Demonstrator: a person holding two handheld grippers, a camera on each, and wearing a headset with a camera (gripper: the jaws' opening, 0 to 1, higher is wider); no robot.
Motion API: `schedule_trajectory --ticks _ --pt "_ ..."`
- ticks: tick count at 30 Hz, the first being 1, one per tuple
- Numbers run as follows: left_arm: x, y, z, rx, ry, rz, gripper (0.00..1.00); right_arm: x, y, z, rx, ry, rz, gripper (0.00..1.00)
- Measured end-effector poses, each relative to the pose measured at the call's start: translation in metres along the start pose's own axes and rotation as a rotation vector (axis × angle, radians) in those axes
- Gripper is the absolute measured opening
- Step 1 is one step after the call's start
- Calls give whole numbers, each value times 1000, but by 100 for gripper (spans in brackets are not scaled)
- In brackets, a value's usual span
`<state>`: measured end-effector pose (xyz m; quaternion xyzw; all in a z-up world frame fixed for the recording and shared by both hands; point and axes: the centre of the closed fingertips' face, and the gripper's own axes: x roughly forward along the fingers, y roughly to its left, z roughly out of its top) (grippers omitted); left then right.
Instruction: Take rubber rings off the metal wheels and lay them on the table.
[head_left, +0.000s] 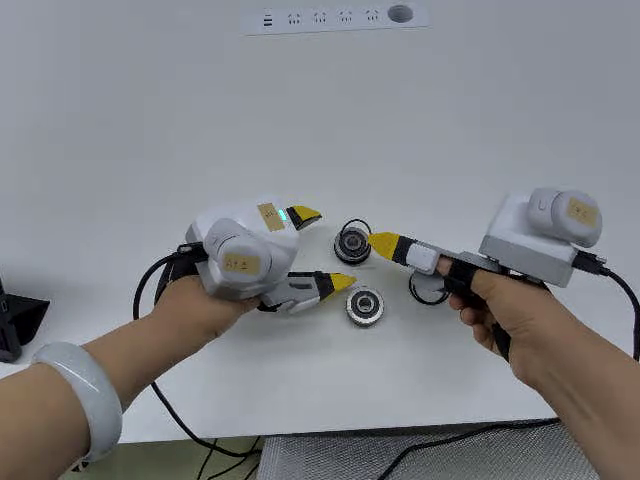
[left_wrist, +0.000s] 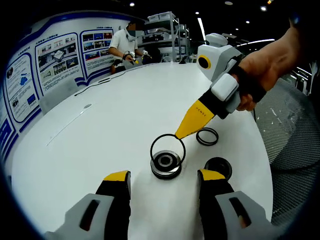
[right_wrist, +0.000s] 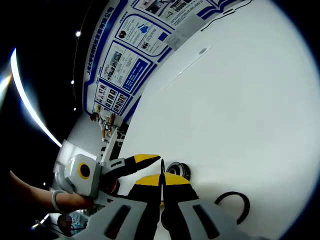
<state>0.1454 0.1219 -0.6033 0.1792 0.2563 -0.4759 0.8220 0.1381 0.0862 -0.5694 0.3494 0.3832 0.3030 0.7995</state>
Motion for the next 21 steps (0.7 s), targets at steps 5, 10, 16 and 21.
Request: schedule_trajectory --ticks 5,10,16,21 --pt "-1 0 0 -10 -3 1 57 -12 5 1 7 -17 9 2" --pt "-2 -1 1 -19 -7 4 59 -24 1 -2 20 -25 0 2" --pt "-3 0 -1 -24 -2 6 60 -41 -12 -6 40 -36 -27 2" --pt "-4 -1 -3 -28 5 7 60 -58 -27 -11 73 -51 -63 2"
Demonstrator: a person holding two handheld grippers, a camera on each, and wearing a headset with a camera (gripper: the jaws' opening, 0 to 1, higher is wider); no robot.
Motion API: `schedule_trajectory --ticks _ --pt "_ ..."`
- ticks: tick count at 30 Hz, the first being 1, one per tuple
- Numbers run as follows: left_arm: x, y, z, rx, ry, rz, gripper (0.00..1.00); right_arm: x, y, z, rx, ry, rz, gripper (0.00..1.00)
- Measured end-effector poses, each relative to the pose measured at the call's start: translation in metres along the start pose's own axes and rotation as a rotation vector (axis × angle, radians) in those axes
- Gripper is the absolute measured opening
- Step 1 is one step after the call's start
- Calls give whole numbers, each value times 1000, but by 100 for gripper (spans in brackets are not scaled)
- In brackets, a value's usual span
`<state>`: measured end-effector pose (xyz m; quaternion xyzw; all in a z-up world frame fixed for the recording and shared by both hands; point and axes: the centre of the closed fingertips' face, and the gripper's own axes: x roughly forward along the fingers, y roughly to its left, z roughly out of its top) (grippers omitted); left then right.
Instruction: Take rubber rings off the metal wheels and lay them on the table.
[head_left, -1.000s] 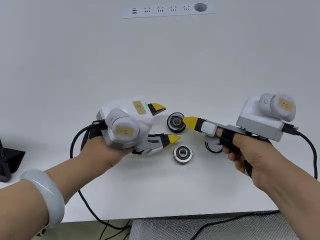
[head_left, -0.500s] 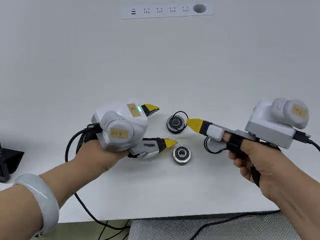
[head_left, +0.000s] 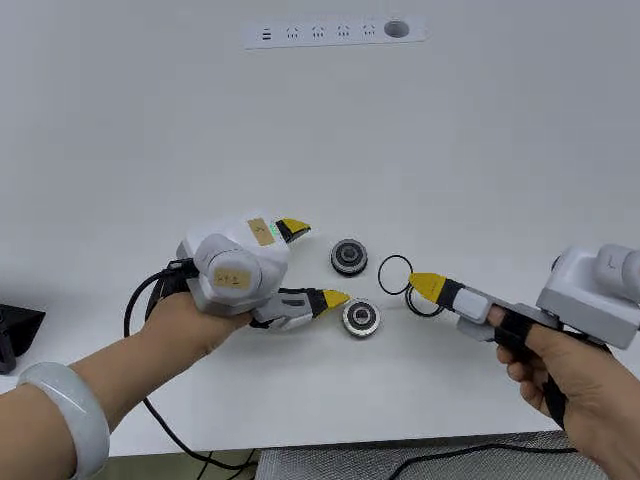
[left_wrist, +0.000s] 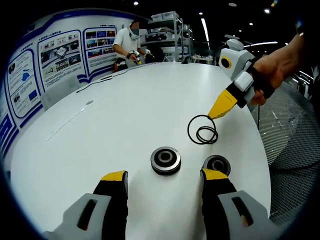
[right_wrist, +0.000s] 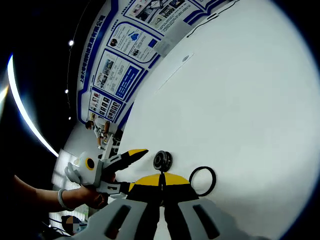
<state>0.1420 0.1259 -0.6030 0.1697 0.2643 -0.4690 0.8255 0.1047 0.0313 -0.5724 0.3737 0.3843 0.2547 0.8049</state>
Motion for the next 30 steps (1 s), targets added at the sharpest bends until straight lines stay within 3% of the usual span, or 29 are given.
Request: schedule_trajectory --ticks 12,16,18,22,27,30 --pt "-1 -1 0 7 7 -2 59 -12 -26 -4 24 -6 -77 2" --pt "-1 -1 0 11 10 -2 58 -12 -30 -6 -16 12 -103 3" --pt "-1 -1 0 8 8 -4 58 -10 -31 -8 -17 24 -114 9" --pt "0 -2 1 13 9 -7 58 -10 -33 -9 -59 34 -134 13" --pt "0 -1 1 13 8 -5 58 -13 -39 -11 -171 74 -175 15" --pt "1 -1 1 14 8 -5 57 -14 -43 -10 -174 70 -183 16"
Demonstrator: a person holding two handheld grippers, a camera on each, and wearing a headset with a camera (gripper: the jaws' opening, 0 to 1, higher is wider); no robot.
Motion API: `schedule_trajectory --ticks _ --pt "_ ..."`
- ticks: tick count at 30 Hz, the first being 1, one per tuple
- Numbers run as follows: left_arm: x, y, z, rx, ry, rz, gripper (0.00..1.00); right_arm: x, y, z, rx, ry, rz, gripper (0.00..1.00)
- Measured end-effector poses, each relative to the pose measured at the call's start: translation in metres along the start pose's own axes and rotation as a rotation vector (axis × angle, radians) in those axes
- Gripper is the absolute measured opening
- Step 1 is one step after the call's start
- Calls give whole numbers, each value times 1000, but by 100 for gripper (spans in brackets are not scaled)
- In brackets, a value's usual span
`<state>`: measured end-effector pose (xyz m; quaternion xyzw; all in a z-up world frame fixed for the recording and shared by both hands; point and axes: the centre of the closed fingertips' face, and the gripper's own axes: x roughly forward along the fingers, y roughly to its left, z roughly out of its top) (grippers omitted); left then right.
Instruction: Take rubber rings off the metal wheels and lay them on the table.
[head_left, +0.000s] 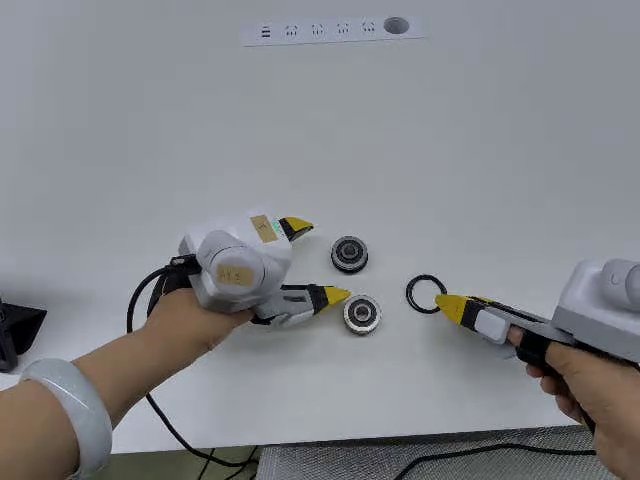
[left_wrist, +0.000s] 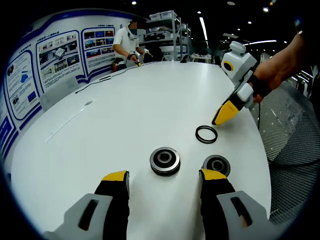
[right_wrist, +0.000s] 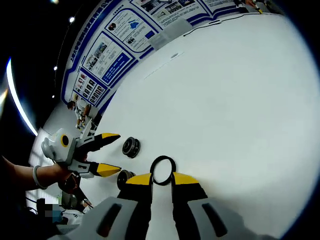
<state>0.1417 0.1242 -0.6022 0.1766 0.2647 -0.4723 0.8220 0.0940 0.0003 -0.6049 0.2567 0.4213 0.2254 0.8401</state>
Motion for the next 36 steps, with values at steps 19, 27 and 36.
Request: schedule_trajectory --ticks 19,27,36 --pt "3 -2 7 5 -10 -3 50 26 36 19 -20 -16 82 17" --pt "6 -3 11 7 -16 -9 44 42 48 21 -27 -1 115 17" --pt "11 -2 15 4 -23 -16 40 52 51 22 -9 7 129 17"
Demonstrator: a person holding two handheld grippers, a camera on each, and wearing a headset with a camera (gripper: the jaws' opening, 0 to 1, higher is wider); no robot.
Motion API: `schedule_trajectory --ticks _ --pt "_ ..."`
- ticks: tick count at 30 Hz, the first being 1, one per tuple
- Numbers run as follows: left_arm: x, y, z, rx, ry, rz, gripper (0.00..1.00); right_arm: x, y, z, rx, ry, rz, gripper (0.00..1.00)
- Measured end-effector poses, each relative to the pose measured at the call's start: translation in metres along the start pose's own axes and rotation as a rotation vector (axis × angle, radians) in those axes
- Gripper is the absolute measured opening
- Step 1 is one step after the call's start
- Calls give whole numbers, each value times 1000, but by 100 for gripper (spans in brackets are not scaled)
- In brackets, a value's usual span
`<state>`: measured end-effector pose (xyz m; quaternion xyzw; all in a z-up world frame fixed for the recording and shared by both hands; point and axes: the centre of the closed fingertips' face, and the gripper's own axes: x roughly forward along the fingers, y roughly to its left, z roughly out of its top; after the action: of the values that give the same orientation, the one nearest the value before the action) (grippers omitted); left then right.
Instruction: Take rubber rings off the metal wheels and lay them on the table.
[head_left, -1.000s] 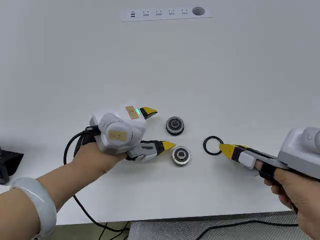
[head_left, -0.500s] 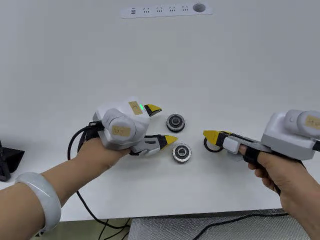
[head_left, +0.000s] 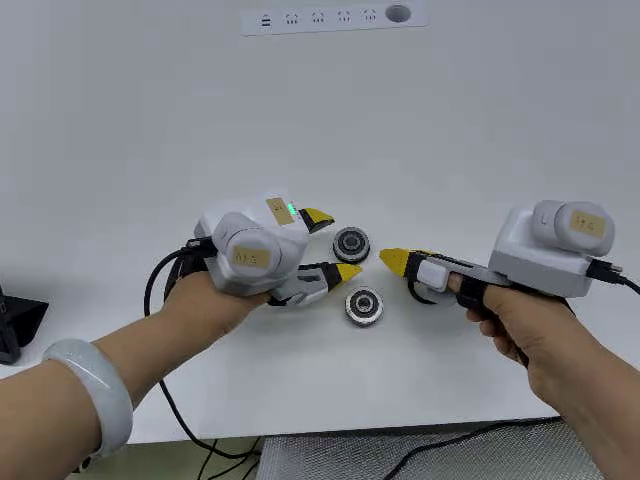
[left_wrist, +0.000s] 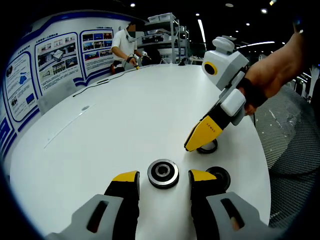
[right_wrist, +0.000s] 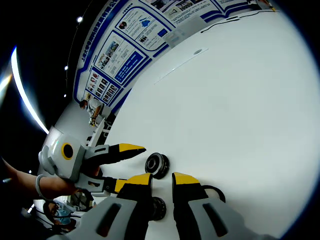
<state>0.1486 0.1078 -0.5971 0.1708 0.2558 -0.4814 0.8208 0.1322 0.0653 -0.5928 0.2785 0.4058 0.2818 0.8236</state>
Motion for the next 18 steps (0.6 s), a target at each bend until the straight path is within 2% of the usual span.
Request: schedule_trajectory --ticks 9,18 --pt "5 -2 3 -4 -8 -10 33 4 -1 3 23 -10 5 17" --pt "7 -4 4 -8 3 -13 27 6 1 4 30 -10 7 17"
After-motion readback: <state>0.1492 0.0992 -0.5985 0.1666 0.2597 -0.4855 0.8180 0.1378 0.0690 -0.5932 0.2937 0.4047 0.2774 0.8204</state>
